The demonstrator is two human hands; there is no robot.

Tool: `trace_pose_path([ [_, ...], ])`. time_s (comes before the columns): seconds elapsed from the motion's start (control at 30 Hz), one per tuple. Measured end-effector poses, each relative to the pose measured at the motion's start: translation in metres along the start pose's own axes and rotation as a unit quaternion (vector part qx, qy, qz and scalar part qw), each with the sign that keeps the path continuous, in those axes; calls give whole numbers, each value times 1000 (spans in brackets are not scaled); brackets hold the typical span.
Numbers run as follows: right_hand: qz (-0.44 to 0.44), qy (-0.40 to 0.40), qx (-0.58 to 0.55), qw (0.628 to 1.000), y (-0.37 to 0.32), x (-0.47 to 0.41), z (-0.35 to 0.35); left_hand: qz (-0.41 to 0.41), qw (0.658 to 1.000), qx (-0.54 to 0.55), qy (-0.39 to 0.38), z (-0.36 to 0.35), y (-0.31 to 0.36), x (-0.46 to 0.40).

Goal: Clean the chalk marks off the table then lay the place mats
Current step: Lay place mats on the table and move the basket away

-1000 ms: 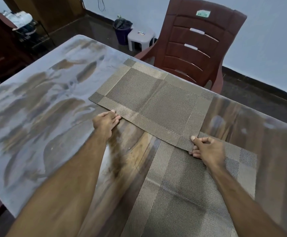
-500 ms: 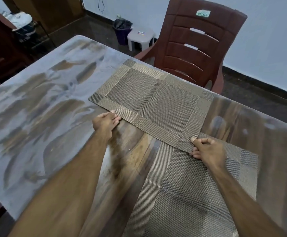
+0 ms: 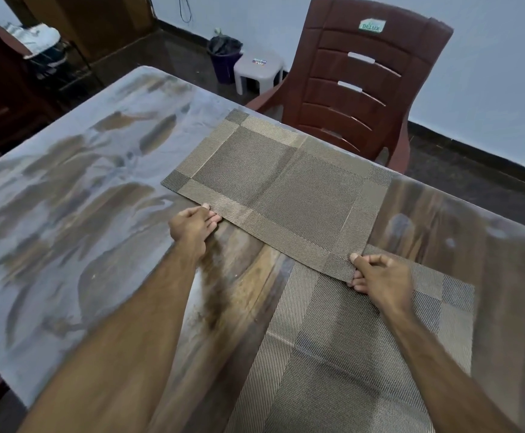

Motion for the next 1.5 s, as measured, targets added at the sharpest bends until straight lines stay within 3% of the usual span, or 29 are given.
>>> trace_pose_path([
  [0.6,3,9,-3,1000,0,3,1,5,999,-24,31,1,-1,-2],
  [0.77,-43,-42,-36,998,-4,13,12,27,998,-48,4,9,9,27],
  [0.83,-23,-31,21,999,-1,25,23,25,997,-78,-8,22,10,48],
  [0.9,43,22,172,984,7,39,39,26,991,-124,-29,42,4,73],
  [1.0,167,62,365,914,30,52,60,31,984,-161,-75,75,-18,121],
  [1.1,261,14,449,854,60,58,63,17,979,-175,-106,99,-43,167],
  [1.3,206,-24,470,858,84,98,77,-19,960,-246,-134,142,-73,228],
  [1.5,147,0,531,835,109,178,120,-39,947,-291,-131,193,-87,276],
])
Point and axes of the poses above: each hand's wrist, its own x-axis away from the middle knuckle, its own z-axis out of the back of the hand, y = z × x, the point moved 1 cm from there along -x, towards the middle knuckle, and after that the axes turned 12 degrees about x, right-handed, at the moved point
